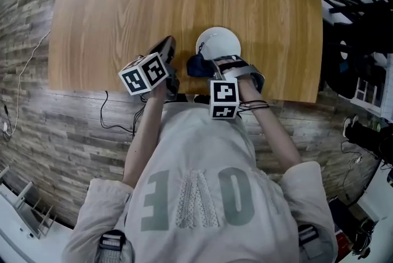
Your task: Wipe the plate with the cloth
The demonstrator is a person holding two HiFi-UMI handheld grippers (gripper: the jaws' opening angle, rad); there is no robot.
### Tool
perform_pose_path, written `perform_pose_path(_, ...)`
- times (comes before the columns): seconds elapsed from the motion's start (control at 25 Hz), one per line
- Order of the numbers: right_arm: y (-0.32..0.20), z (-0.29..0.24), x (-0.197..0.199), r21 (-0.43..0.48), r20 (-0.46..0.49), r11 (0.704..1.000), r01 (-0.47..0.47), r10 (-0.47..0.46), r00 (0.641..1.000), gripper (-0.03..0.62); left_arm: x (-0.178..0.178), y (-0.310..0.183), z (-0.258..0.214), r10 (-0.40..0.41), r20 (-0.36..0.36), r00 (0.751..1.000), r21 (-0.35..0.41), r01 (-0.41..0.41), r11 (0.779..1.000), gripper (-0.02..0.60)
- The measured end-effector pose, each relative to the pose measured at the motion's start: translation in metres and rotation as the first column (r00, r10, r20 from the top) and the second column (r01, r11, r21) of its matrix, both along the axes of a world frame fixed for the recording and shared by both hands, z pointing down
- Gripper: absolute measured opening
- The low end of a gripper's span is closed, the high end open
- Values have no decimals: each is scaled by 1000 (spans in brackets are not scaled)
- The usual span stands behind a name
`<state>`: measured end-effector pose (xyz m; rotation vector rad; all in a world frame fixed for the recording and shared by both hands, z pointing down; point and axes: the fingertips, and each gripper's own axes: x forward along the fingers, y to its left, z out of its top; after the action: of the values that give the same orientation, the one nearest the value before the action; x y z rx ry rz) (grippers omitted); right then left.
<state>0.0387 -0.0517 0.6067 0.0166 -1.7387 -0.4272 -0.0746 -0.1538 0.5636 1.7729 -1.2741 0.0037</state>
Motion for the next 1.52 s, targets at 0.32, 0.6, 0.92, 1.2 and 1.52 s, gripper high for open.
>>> perform_pose_path(0.32,-72,-114,-42,48,497,938,-343,275,823,57,4,-35,-103,40,125,991,289,-75,954,6)
perform_pose_path(0.6,-120,-310,6,-108,967,713,-692,238,94,57,34,-40,-288,-72,414,907,701,-267,661,5)
perform_pose_path(0.92,-101,-324,94,-192,978,547,-815,181,-109,57,77,-24,-327,-123,545,830,747,-413,521,6)
perform_pose_path(1.2,-103,-306,115,-222,966,490,-843,225,-123,55,91,-30,-323,-88,579,811,722,-460,517,6)
perform_pose_path(1.52,-98,-289,110,-182,962,494,-850,269,-49,57,93,-30,-319,-71,595,801,706,-478,523,6)
